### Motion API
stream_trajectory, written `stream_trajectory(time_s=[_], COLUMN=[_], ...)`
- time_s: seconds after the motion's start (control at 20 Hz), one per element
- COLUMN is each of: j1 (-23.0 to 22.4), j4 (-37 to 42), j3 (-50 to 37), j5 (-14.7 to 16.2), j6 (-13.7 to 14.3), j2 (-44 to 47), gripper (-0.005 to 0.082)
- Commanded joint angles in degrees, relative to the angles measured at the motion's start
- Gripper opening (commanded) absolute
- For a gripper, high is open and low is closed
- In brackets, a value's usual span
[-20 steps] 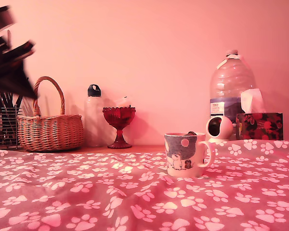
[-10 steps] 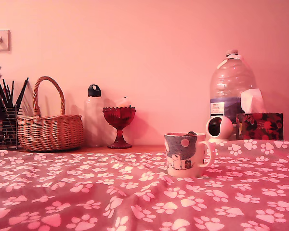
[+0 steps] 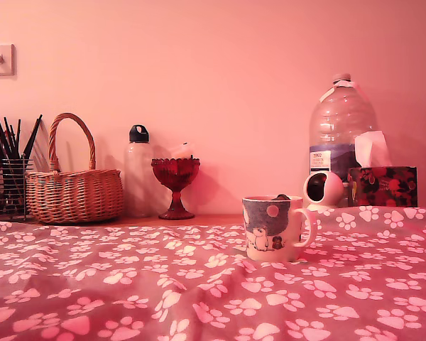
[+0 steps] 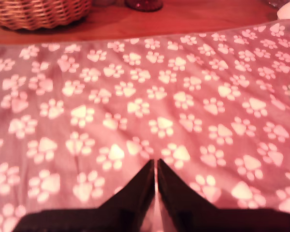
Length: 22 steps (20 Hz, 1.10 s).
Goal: Pick the coffee capsule and then drop it inside the coffee cup in front of you
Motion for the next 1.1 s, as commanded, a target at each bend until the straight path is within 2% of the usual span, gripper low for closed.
stream_trajectory(time_s=[0.0, 0.25, 0.35, 0.45, 1.05], j1=[0.15, 0.15, 0.15, 0.13, 0.15], j4=[0.57, 1.05, 0.92, 0.5, -13.31], j3=[-2.38, -7.15, -8.26, -9.49, -10.23], j5=[-0.09, -1.18, -1.64, -1.6, -3.56], j6=[-0.17, -0.76, -2.86, -3.58, -3.52], j2=[-1.9, -8.48, -11.5, -14.36, -32.02], gripper=[-0.0024, -0.0024, -0.0024, -0.0024, -0.0024])
